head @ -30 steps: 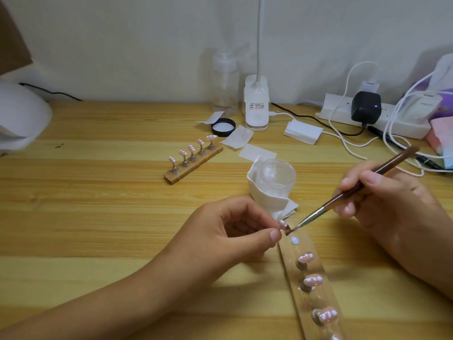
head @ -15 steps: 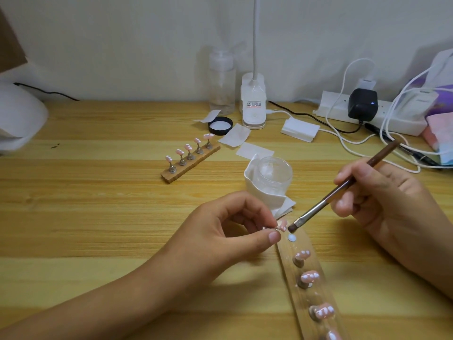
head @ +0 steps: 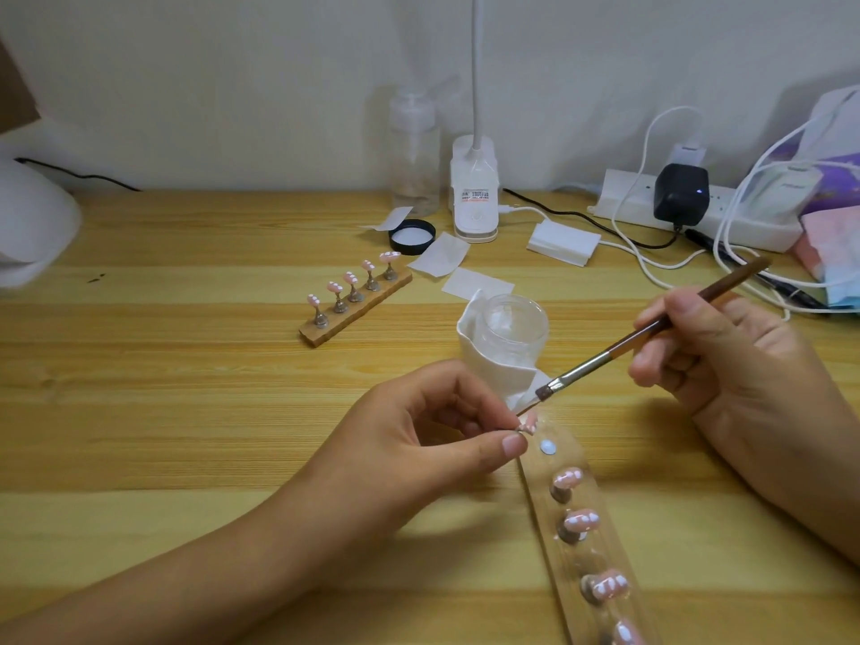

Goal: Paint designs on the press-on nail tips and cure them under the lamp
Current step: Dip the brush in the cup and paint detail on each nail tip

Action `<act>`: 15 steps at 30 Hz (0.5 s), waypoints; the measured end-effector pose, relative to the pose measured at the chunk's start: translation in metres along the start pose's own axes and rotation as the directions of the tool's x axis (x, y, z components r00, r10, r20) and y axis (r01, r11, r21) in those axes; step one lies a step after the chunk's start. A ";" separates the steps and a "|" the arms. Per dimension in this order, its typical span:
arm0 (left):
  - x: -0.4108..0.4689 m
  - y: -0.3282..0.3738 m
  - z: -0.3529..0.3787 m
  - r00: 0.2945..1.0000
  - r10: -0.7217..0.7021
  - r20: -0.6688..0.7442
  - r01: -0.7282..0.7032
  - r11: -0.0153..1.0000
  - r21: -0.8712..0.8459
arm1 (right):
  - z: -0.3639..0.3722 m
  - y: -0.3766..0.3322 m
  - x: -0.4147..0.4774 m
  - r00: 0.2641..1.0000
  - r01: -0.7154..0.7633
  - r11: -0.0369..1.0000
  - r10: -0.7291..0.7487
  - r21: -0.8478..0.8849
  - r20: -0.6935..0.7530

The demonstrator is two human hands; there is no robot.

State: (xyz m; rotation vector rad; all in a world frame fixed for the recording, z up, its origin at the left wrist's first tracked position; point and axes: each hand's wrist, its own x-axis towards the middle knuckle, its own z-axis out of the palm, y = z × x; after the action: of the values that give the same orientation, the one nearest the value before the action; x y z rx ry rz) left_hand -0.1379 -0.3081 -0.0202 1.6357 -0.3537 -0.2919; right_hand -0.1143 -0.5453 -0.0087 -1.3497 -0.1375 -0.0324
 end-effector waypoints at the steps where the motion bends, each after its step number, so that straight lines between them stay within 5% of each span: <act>1: 0.000 0.000 0.000 1.000 -0.008 -0.001 0.008 1.000 -0.017 | 0.000 0.000 0.000 1.000 0.000 1.000 0.000 0.011 0.022; 5: 0.000 0.001 0.002 1.000 -0.025 0.006 0.025 0.997 -0.066 | 0.004 0.000 -0.005 0.992 -0.002 1.000 0.004 -0.013 0.124; 11: -0.001 0.001 0.002 0.999 -0.032 0.001 0.032 0.997 -0.067 | 0.002 0.002 0.000 0.999 0.034 0.999 -0.034 0.015 -0.003; 15: -0.001 0.001 0.002 1.000 -0.030 -0.001 0.030 0.998 -0.057 | 0.004 0.002 -0.004 0.990 0.041 0.999 -0.037 -0.024 0.135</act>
State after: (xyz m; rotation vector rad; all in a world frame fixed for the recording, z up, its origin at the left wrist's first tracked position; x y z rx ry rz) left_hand -0.1396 -0.3097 -0.0191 1.5863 -0.3165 -0.3202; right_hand -0.1188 -0.5416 -0.0100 -1.3762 -0.2779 0.0237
